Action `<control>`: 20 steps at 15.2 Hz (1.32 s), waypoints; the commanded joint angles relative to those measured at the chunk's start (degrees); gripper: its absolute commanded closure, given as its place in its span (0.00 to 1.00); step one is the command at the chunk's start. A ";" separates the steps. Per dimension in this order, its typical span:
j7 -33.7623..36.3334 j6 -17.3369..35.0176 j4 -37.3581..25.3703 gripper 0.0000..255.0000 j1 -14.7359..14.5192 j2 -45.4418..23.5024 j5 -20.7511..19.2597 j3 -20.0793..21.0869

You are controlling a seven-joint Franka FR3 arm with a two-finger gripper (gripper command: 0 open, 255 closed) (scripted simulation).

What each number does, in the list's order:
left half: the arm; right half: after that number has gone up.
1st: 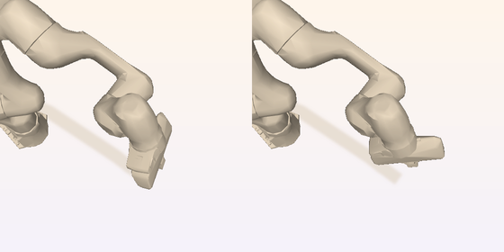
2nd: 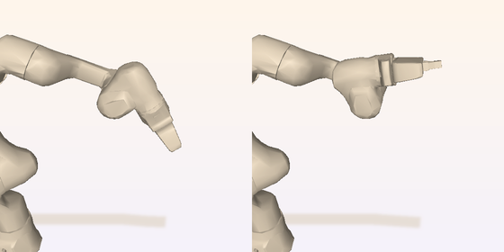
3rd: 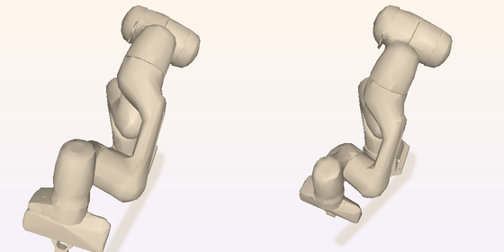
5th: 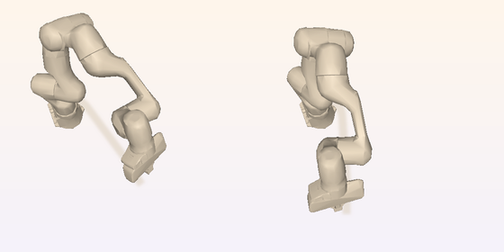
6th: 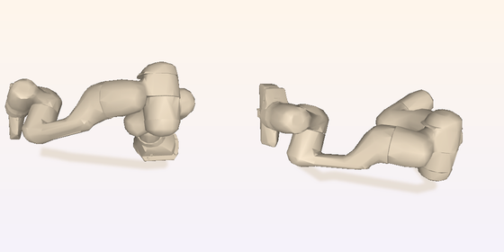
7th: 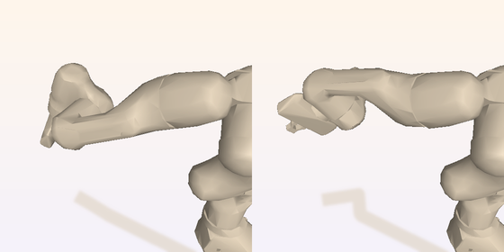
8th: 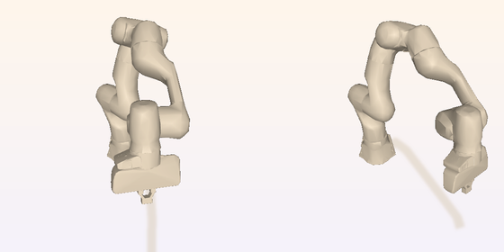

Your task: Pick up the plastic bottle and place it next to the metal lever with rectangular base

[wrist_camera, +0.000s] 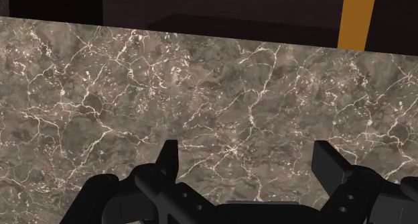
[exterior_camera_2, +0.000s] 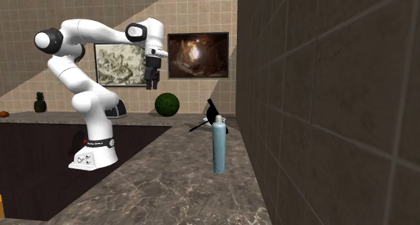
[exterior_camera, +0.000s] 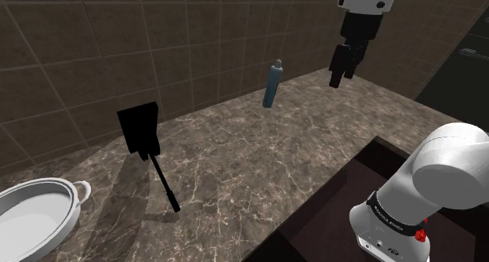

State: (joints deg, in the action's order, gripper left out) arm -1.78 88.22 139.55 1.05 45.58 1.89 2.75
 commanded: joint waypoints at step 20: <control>6.76 29.47 -13.64 0.00 7.40 -33.94 -1.22 -4.09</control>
State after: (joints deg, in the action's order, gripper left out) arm 4.65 116.33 126.75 8.11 13.30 0.64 -1.04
